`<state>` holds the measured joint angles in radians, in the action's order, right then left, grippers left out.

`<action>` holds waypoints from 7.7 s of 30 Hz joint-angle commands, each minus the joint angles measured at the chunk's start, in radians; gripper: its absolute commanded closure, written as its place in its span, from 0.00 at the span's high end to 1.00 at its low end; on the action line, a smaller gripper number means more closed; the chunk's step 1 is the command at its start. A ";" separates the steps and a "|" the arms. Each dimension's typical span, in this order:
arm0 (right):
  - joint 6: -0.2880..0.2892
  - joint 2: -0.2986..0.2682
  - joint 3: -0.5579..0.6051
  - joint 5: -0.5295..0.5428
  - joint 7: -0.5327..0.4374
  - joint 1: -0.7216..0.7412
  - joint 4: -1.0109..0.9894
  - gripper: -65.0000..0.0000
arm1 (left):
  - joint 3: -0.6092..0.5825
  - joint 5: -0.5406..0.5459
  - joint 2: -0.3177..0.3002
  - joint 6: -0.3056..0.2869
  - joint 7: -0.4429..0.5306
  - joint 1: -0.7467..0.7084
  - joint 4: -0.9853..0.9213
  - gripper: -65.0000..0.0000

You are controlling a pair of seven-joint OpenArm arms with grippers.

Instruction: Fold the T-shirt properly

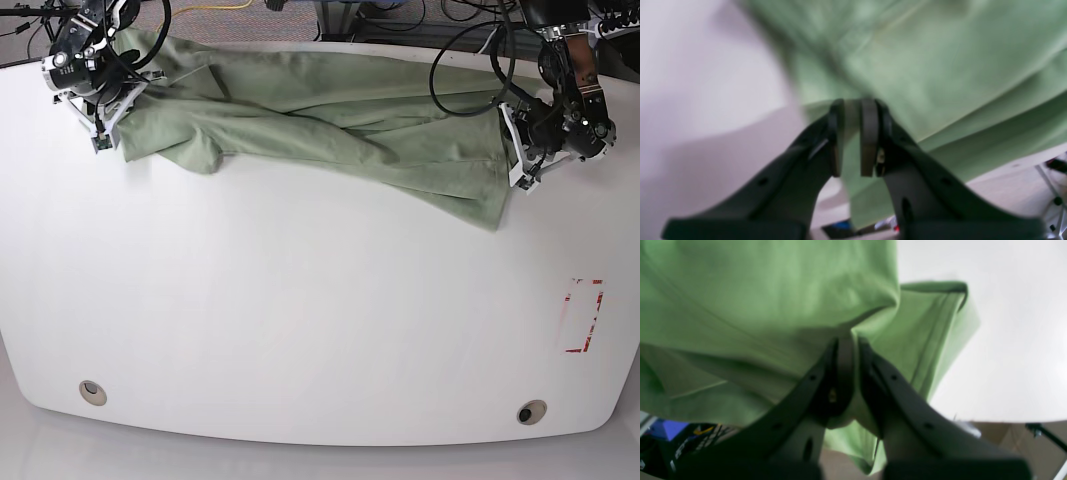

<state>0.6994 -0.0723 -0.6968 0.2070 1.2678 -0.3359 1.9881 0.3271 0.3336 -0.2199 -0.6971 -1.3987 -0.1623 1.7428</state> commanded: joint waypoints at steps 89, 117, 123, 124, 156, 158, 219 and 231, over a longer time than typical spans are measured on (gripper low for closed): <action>-0.001 -0.099 0.276 -0.039 -0.150 0.547 -0.421 0.52 | 0.093 -0.027 0.086 -0.001 0.002 0.134 0.049 0.33; -0.001 -0.070 0.403 -0.057 -0.409 0.558 -0.711 0.24 | 0.094 -0.026 0.064 -0.001 0.002 0.100 0.052 0.33; -0.001 -0.070 0.403 -0.054 -0.391 0.558 -0.649 0.03 | 0.094 -0.026 0.064 -0.001 0.002 0.102 0.052 0.33; -0.001 -0.070 0.403 -0.054 -0.386 0.558 -0.631 0.03 | 0.094 -0.026 0.064 -0.001 0.002 0.103 0.052 0.33; -0.001 0.055 0.395 -0.019 -0.079 0.107 0.044 0.00 | 0.086 -0.032 0.064 -0.001 0.002 0.106 0.044 0.33; -0.001 0.056 0.380 0.002 -0.083 0.085 0.044 0.00 | 0.085 -0.032 0.064 -0.001 0.002 0.106 0.044 0.33; -0.001 -0.027 0.096 0.068 -0.149 0.168 -0.003 0.03 | 0.048 -0.031 0.041 -0.001 0.029 0.108 -0.039 0.33; -0.001 -0.005 -0.021 0.068 -0.147 0.093 -0.005 0.04 | 0.048 -0.032 0.041 -0.001 0.029 0.108 -0.039 0.33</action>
<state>0.6991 -0.0643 -0.7082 0.2665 1.1378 -0.2440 1.9678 0.3729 0.2955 -0.1699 -0.6971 -1.3727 -0.0666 1.6882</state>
